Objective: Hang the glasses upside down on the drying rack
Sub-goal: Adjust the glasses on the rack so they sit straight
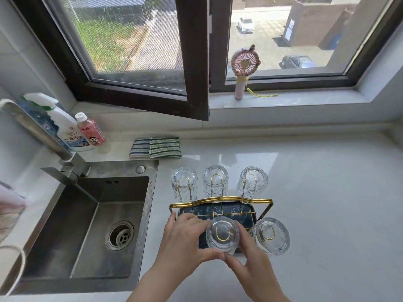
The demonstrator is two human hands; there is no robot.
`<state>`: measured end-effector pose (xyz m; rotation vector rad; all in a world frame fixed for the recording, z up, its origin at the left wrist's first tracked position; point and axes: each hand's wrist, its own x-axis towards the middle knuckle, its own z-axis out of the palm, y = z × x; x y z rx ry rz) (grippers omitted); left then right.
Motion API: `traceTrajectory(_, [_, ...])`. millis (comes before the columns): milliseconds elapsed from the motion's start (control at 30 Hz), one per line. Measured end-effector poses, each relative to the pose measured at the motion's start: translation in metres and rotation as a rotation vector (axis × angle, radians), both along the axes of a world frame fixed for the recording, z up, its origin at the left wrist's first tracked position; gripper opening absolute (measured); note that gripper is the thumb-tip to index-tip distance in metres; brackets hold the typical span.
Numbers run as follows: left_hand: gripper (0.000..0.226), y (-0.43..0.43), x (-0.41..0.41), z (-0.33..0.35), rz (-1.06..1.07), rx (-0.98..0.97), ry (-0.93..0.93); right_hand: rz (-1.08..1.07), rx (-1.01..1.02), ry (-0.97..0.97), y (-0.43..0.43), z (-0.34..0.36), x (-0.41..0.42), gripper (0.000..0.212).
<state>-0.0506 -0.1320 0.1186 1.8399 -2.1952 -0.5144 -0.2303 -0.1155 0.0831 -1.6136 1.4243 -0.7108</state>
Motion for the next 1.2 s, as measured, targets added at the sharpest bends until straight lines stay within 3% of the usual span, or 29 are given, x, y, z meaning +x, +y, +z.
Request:
traceTrajectory(367, [0.098, 0.002, -0.001, 0.0, 0.008, -0.003, -0.003, 0.032, 0.002, 0.018, 0.0, -0.001, 0.0, 0.087])
traceTrajectory(567, [0.094, 0.006, -0.002, 0.009, 0.007, -0.036, 0.078, 0.052, -0.003, -0.155, 0.011, 0.022, -0.021, 0.093])
traceTrajectory(700, [0.063, 0.017, -0.018, 0.02, 0.054, -0.268, 0.34, -0.153, -0.185, -0.302, 0.008, 0.043, -0.073, 0.061])
traceTrajectory(767, [0.048, 0.027, -0.035, 0.025, 0.055, -0.29, 0.503, -0.285, -0.226, -0.318, -0.001, 0.042, -0.099, 0.05])
traceTrajectory(833, [0.045, 0.036, -0.054, 0.027, 0.028, -0.138, 0.623, -0.265, -0.141, -0.205, -0.007, 0.035, -0.112, 0.056])
traceTrajectory(933, [0.051, 0.043, -0.081, 0.021, -0.017, 0.192, 0.722, -0.106, 0.027, -0.064, -0.011, 0.013, -0.11, 0.1])
traceTrajectory(1000, [0.049, 0.042, -0.093, 0.014, 0.035, 0.322, 0.82, -0.045, 0.056, -0.023, -0.014, 0.002, -0.103, 0.113])
traceTrajectory(1133, [0.059, 0.034, -0.1, -0.004, 0.138, 0.432, 0.897, -0.004, 0.028, -0.017, -0.021, -0.01, -0.093, 0.093])
traceTrajectory(1200, [0.05, 0.032, -0.102, -0.006, 0.12, 0.47, 0.959, -0.007, -0.006, -0.035, -0.022, -0.013, -0.091, 0.082])
